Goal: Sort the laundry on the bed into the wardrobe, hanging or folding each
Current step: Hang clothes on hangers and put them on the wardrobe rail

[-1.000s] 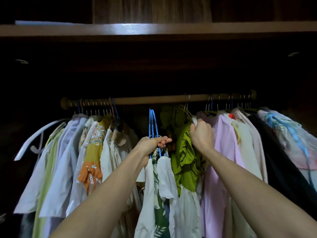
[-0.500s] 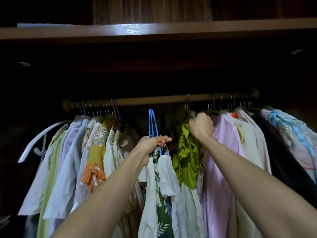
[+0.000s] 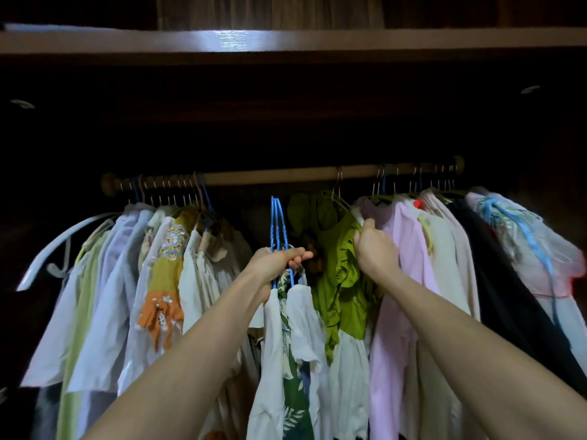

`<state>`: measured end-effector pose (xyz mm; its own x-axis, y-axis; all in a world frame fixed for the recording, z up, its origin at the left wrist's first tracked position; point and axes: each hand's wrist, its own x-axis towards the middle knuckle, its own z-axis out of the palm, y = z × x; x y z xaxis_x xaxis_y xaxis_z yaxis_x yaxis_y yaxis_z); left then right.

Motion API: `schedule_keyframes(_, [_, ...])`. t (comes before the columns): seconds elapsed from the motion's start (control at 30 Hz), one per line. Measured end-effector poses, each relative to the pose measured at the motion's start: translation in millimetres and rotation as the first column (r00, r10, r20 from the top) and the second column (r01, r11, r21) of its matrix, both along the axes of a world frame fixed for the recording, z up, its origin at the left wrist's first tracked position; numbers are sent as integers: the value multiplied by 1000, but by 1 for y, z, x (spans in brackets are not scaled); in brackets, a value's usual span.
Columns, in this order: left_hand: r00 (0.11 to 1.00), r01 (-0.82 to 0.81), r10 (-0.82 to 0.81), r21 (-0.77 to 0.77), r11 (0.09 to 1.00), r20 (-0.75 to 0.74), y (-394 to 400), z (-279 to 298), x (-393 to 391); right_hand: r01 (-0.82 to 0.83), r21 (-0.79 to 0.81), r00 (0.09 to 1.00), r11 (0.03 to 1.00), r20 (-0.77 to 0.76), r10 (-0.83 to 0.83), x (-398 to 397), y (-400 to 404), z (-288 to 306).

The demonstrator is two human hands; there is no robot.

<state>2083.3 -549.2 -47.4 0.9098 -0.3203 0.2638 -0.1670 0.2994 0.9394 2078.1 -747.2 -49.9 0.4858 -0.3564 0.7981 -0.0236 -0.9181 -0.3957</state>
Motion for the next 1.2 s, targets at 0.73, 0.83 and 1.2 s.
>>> schedule_keyframes(0.73, [994, 23, -27, -38, 999, -103, -39, -24, -17, -184, 330, 894, 926, -336, 298, -125, 115, -102])
schedule_keyframes(0.83, [996, 15, -15, -7, 1000, -85, -40, -23, -16, -300, 464, 837, 833, -291, 464, -118, 116, -96])
schedule_keyframes(1.2, [915, -381, 317, 276, 883, 250, -6, -8, -8, -366, 367, 927, 855, 62, 370, -89, 129, -104])
